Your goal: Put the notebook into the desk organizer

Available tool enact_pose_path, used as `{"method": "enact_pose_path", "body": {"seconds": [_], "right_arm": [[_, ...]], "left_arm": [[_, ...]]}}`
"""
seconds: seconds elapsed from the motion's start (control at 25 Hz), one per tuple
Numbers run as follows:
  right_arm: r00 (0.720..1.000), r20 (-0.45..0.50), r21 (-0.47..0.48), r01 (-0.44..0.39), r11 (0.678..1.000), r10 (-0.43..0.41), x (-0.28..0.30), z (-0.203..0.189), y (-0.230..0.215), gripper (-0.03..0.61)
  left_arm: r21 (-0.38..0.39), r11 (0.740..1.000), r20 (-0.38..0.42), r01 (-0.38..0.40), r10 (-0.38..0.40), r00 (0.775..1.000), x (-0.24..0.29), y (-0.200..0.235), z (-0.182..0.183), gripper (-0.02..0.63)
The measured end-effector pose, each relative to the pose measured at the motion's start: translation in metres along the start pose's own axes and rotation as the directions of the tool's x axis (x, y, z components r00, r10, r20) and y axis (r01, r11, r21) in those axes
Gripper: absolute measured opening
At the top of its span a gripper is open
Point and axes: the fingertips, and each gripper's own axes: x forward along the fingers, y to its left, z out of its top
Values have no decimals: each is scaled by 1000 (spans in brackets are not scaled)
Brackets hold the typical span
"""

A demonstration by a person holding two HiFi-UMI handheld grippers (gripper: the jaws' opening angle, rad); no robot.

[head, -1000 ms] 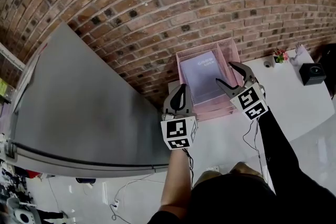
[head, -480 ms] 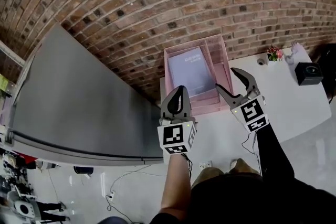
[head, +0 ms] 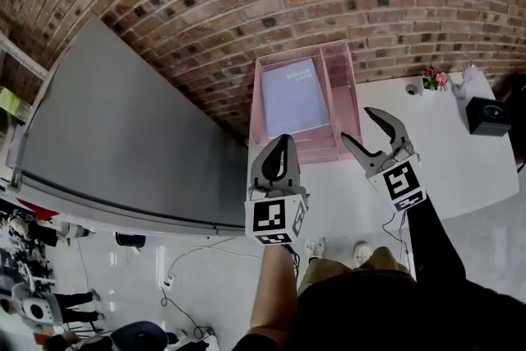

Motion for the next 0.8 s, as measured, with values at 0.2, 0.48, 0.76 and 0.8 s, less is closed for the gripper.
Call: {"method": "enact_pose_path", "body": {"seconds": [0.2, 0.48, 0.76, 0.8], "right_arm": [[999, 26, 32, -39, 999, 38, -20, -3, -1, 282], [996, 60, 39, -62, 997, 60, -36, 5, -1, 282], [995, 70, 70, -79, 994, 74, -40, 4, -4, 282], [995, 72, 75, -80, 994, 74, -40, 5, -4, 282]], "left_arm": [[17, 999, -9, -42, 42, 999, -14, -14, -1, 20], [41, 996, 3, -83, 83, 997, -27, -23, 5, 20], [51, 995, 3, -92, 92, 996, -32, -30, 6, 21], [51, 994, 3, -96, 95, 995, -34, -29, 6, 20]]}}
